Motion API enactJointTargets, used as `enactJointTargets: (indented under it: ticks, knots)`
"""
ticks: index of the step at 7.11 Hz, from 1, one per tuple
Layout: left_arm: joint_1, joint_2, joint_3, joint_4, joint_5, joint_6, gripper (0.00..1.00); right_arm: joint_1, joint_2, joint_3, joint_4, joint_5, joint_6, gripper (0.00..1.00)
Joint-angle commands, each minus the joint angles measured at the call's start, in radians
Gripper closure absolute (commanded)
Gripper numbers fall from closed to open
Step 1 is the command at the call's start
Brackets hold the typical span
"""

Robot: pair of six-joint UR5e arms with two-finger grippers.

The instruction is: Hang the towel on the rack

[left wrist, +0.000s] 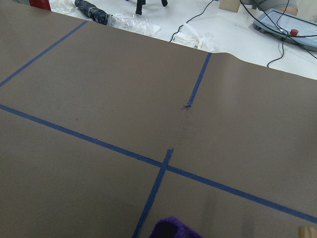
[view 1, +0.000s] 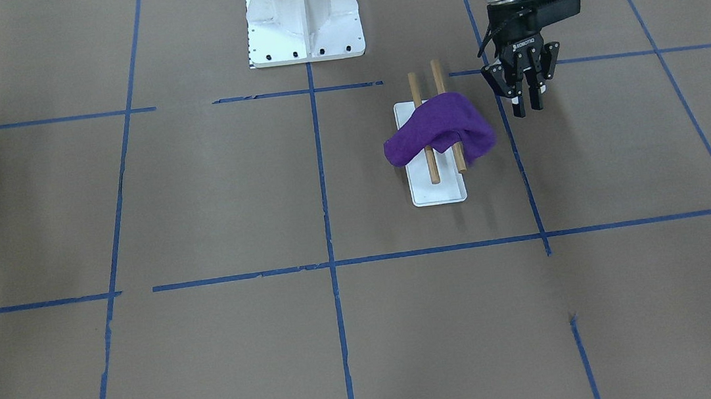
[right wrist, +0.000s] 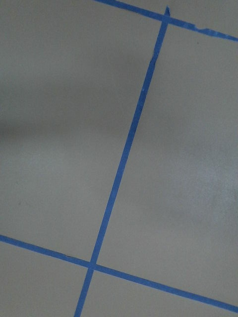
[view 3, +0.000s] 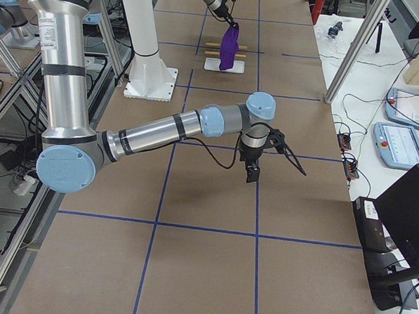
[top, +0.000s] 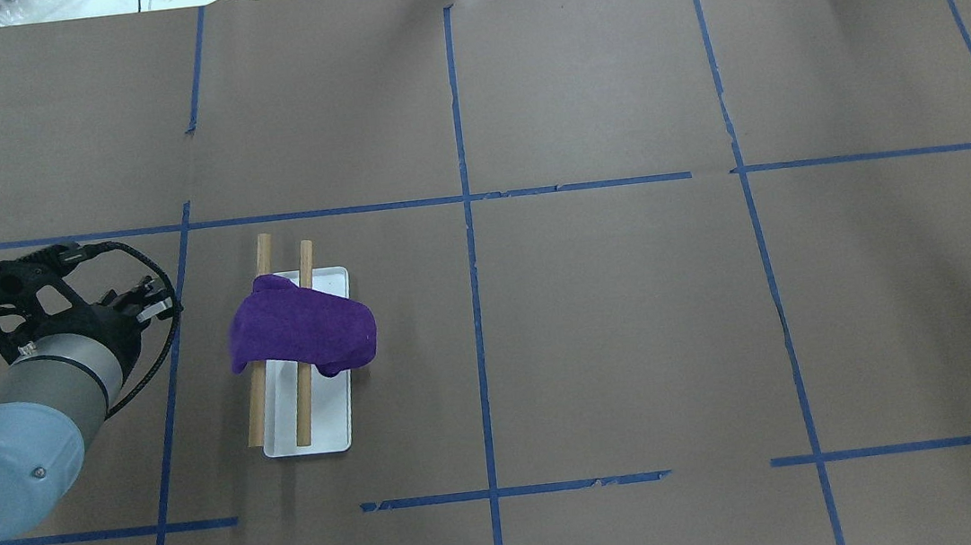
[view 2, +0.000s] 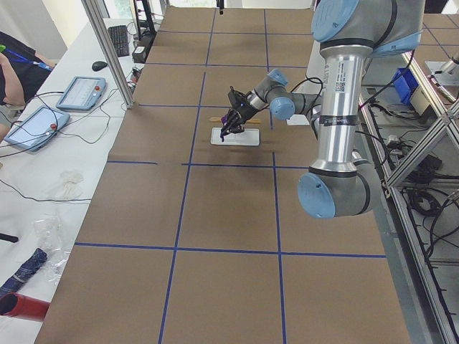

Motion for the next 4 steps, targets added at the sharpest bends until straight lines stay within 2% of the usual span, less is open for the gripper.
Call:
enactJointTargets:
  ticks: [1, 2, 3, 4]
  knots:
    - [-0.003, -0.001, -0.003, -0.002, -0.005, 0.088, 0.00, 0.004, 0.009, -0.011, 0.035, -0.003, 0.000, 0.00]
    - [-0.027, 0.001, -0.012, -0.002, -0.015, 0.192, 0.00, 0.013, -0.012, -0.014, 0.092, -0.005, -0.003, 0.00]
    - [-0.062, -0.001, -0.012, -0.002, -0.075, 0.316, 0.00, 0.015, -0.058, -0.014, 0.106, -0.008, -0.009, 0.00]
    - [-0.157, -0.010, -0.002, -0.002, -0.184, 0.486, 0.00, 0.047, -0.058, -0.023, 0.105, -0.003, 0.003, 0.00]
